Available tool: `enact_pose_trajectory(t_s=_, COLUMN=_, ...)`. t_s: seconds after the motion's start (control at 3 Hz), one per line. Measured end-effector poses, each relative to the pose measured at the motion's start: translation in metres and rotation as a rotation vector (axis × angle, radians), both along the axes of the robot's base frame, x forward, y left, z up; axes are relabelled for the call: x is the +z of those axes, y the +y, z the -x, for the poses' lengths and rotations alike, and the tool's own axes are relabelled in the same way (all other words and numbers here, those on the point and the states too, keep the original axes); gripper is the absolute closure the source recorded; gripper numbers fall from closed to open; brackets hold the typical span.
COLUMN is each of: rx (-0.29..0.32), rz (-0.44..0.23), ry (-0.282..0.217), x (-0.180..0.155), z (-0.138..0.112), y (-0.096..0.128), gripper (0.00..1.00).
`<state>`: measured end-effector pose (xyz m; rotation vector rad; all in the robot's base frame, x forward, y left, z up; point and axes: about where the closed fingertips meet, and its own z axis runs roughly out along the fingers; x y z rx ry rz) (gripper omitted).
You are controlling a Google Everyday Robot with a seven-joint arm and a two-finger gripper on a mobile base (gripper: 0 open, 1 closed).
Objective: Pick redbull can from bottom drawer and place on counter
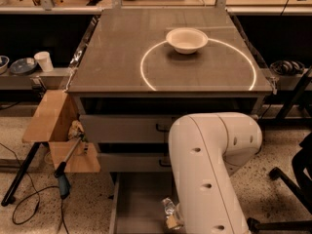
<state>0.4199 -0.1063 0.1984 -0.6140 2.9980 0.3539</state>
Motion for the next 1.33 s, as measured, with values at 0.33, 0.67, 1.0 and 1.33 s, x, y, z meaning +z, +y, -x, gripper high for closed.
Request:
enact_pose_trajectory(t_s=0.33, rx=0.002, rz=-0.004, ry=0.002, x=0.0, z=0.0, y=0.0, gripper=1.0)
enact_pose_trajectory(t_s=0.67, rx=0.008, rz=-0.017, ry=0.008, x=0.0, z=0.001, y=0.002, gripper=1.0)
enact_pose_trajectory(t_s=1.0, rx=0.038, rz=-0.118, ry=-0.007, x=0.014, z=-0.008, y=0.014, gripper=1.0)
enact_pose_trajectory(t_s=1.33, rx=0.012, rz=-0.173, ry=0.001, x=0.026, z=0.005, y=0.005, gripper=1.0)
